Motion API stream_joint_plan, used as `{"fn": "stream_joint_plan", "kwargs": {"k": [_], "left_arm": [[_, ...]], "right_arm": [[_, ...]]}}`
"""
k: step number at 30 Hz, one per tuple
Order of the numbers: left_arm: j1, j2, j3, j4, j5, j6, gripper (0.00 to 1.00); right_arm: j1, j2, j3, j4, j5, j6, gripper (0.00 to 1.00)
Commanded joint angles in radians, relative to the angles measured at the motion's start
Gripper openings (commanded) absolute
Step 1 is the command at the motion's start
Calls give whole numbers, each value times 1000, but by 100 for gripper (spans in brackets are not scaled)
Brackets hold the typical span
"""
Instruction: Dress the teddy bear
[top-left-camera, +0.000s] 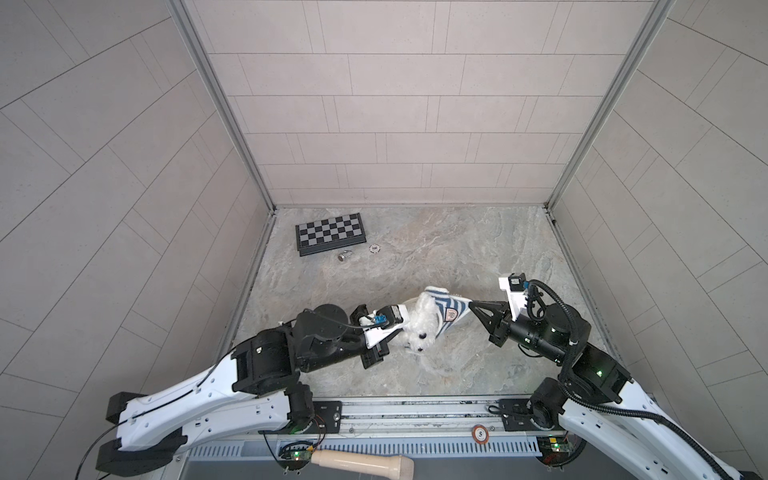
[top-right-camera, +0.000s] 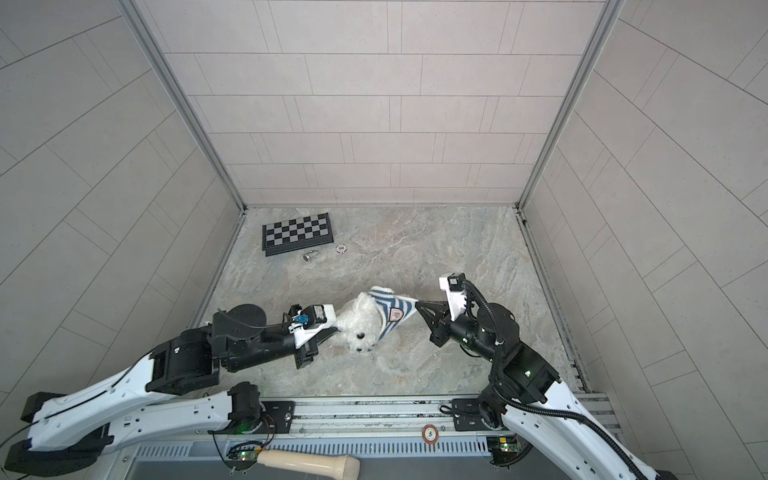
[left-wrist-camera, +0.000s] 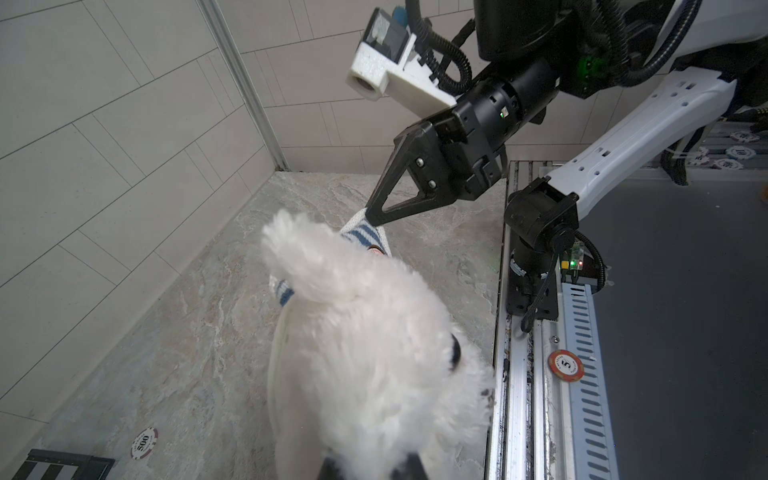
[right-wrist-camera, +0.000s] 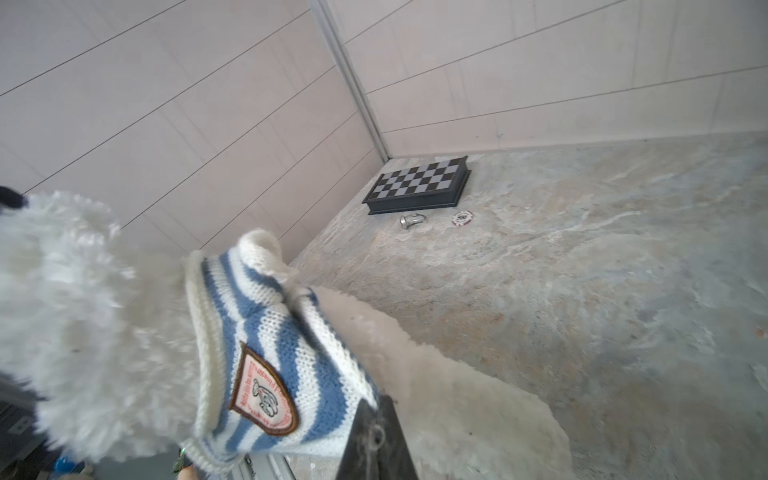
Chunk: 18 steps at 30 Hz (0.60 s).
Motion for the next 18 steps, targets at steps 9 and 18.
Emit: {"fn": "stream_joint_plan", "kwargs": {"k": [9,18], "left_arm": [[-7,-167,-89,186,-135,-65,0],[-7,-199,-101,204,-196,-47,0]], "right_arm": [[-68,-40,-121,-23,49,86,0],[-72,-65,-156,-14,18,97,0]]}}
